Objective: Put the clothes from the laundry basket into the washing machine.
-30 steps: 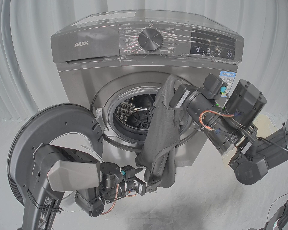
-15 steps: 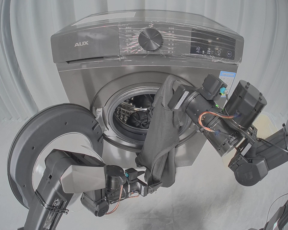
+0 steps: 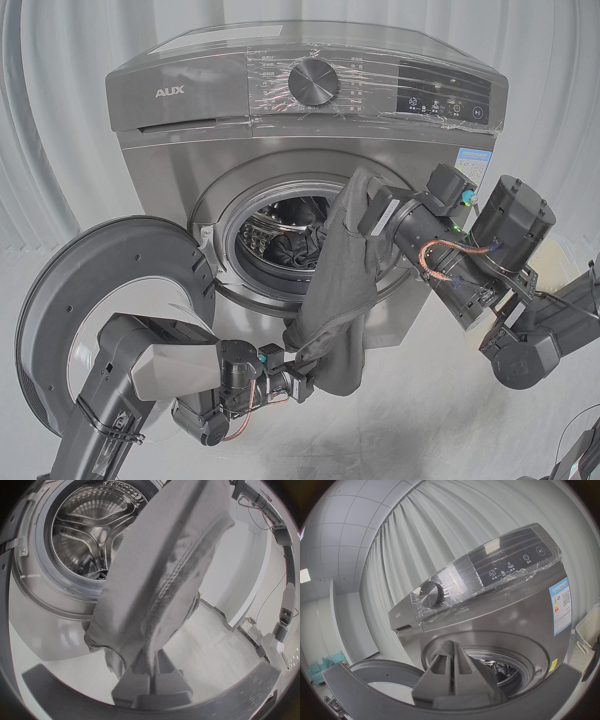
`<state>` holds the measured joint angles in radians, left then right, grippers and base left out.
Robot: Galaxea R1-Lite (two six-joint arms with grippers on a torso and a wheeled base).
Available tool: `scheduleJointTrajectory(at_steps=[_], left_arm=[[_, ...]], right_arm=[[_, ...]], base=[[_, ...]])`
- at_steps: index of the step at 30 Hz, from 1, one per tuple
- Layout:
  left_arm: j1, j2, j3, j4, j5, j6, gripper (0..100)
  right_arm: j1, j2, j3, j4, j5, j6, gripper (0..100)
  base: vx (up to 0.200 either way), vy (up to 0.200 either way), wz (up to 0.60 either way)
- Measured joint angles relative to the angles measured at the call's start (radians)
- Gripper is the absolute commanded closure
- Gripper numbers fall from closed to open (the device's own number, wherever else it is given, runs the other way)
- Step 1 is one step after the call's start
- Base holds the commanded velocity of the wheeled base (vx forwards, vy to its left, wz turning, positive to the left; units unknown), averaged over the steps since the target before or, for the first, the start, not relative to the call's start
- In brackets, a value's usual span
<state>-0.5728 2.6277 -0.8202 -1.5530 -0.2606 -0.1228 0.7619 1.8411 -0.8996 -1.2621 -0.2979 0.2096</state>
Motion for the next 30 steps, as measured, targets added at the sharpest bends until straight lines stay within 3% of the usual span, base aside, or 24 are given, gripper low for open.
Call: scheduleJointTrajectory(at_steps=[7,15,25,30], left_arm=[[0.021,-0.087,0.066,0.001,0.003,0.006,100],[0.033,-0.371,0.240,0.000,0.000,0.008,100],[0.039,-0.739,0.454,0.001,-0.034,-0.002,100],[0.040,-0.814,0.484,0.001,-0.041,-0.006,100]], right_arm=[[-0.043,-0.010,0.086,-0.001,0.006,-0.002,100],[-0.095,-0.023,0.244,-0.036,0.025,-0.003,100],[-0.170,-0.016,0.502,-0.193,0.120,-0.007,100],[-0.191,0.019,0.567,-0.247,0.158,-0.008,100]], base=[[0.000,0.000,0.00],[0.000,0.000,0.00],[0.000,0.000,0.00],[0.000,0.000,0.00]])
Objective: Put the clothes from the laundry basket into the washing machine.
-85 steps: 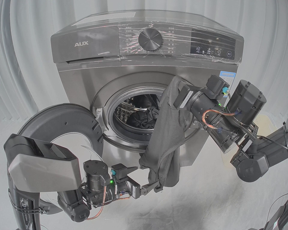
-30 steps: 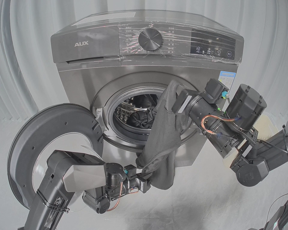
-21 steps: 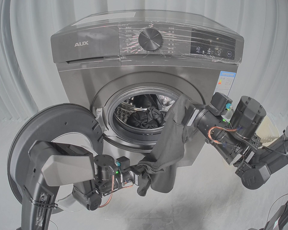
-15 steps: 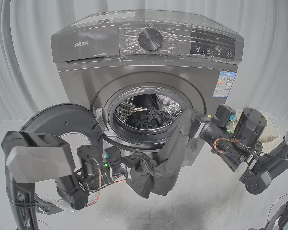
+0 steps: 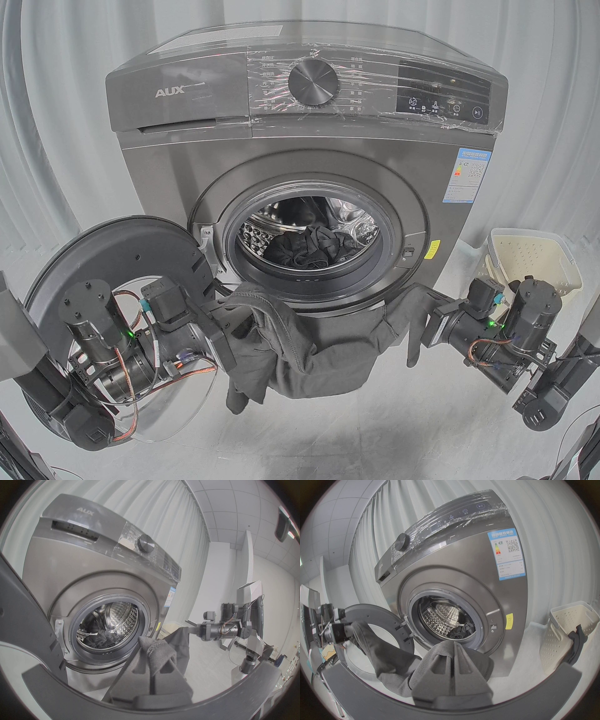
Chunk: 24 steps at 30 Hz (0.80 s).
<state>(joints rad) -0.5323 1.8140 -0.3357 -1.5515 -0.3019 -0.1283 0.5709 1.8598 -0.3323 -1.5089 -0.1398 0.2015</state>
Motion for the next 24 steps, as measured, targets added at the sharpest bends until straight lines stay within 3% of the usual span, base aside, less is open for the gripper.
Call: scheduleJointTrajectory(at_steps=[4,5,24], left_arm=[[-0.004,-0.024,0.004,0.000,0.000,0.002,100],[-0.004,-0.027,0.001,0.000,0.001,0.001,100],[-0.014,-0.043,-0.012,0.000,0.000,0.002,100]], right_arm=[[0.001,0.040,0.023,-0.042,0.022,0.001,100],[0.002,0.050,0.027,-0.043,0.023,0.001,0],[-0.039,0.264,0.046,-0.044,0.020,-0.014,0]], base=[[0.000,0.000,0.00],[0.000,0.000,0.00],[0.000,0.000,0.00]])
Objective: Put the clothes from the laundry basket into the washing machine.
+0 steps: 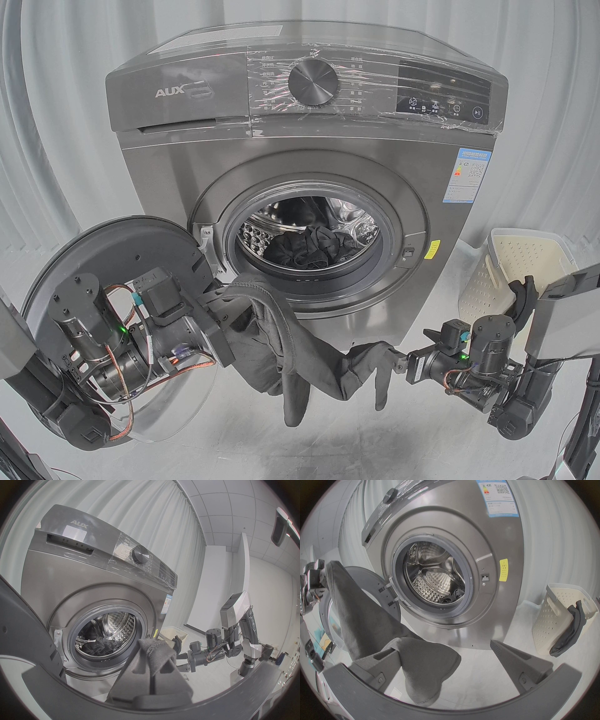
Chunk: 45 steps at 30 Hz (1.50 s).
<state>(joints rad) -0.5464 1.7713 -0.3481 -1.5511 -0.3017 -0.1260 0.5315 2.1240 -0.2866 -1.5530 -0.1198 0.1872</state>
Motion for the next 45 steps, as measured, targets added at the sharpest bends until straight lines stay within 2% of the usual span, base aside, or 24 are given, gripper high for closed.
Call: scheduleJointTrajectory(at_steps=[5,10,13,17,22,30,39,45], left_arm=[[-0.001,0.006,-0.004,0.000,0.003,-0.001,100],[-0.001,0.009,-0.011,0.000,0.009,-0.003,100],[0.001,0.011,-0.018,0.000,0.010,-0.005,100],[0.004,0.013,-0.024,0.000,0.012,-0.008,100],[0.006,0.021,-0.030,0.000,0.021,-0.008,100],[0.007,0.036,-0.035,0.001,0.029,-0.006,100],[0.004,0.051,-0.039,0.000,0.051,-0.003,100],[0.002,0.057,-0.040,0.000,0.054,-0.002,100]], right_arm=[[-0.004,0.023,-0.004,0.001,-0.010,-0.010,0],[-0.058,0.043,0.002,0.001,-0.010,-0.008,0],[-0.084,0.056,0.039,0.000,0.020,-0.008,0],[-0.087,0.069,0.108,0.000,0.090,-0.018,0],[-0.025,0.074,0.169,0.000,0.133,-0.034,0],[0.114,0.064,0.201,0.000,0.168,-0.040,0],[0.254,0.037,0.038,0.000,0.181,-0.033,0],[0.286,0.047,-0.096,0.000,0.171,-0.033,0]], base=[[0.000,0.000,0.00],[0.000,0.000,0.00],[0.000,0.000,0.00],[0.000,0.000,0.00],[0.000,0.000,0.00],[0.000,0.000,0.00],[0.000,0.000,0.00],[0.000,0.000,0.00]])
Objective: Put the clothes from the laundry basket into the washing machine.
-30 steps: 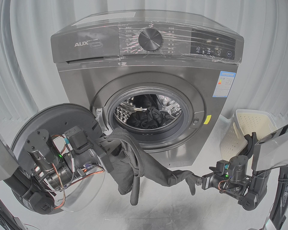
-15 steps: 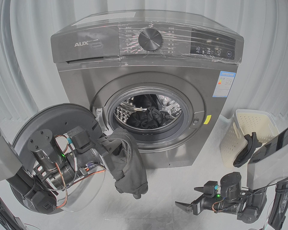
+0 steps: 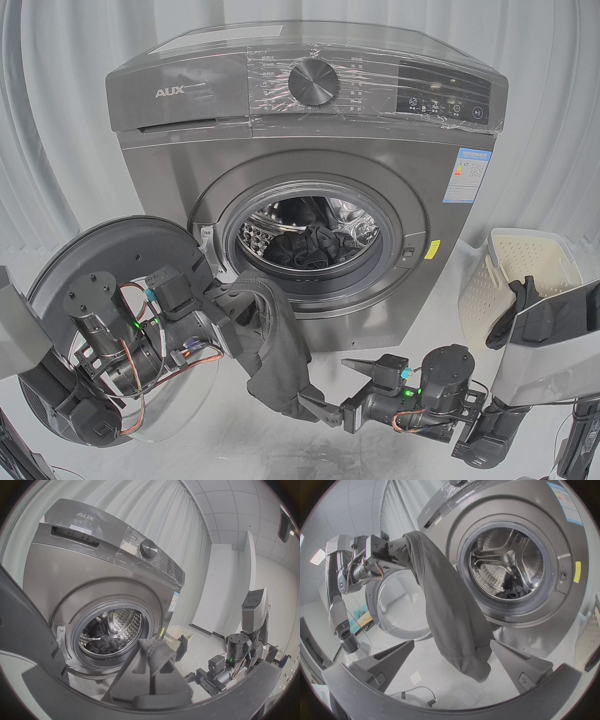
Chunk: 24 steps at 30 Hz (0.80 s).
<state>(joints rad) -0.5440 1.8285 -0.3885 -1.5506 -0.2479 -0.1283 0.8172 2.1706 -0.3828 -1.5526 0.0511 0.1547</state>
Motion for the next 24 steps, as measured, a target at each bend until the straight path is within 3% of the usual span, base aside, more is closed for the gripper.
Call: scheduleJointTrajectory(at_steps=[8,18,24], left_arm=[[0.000,0.004,-0.004,0.000,0.002,0.000,100],[-0.003,0.017,-0.012,0.000,0.021,0.001,100],[-0.007,0.018,-0.014,0.000,0.021,0.001,100]], right_arm=[[0.002,0.055,-0.182,0.001,-0.005,-0.007,0],[0.038,0.104,-0.278,0.012,-0.008,-0.012,0],[0.026,0.141,-0.343,0.050,-0.059,-0.036,0]], base=[[0.000,0.000,0.00],[0.000,0.000,0.00],[0.000,0.000,0.00]])
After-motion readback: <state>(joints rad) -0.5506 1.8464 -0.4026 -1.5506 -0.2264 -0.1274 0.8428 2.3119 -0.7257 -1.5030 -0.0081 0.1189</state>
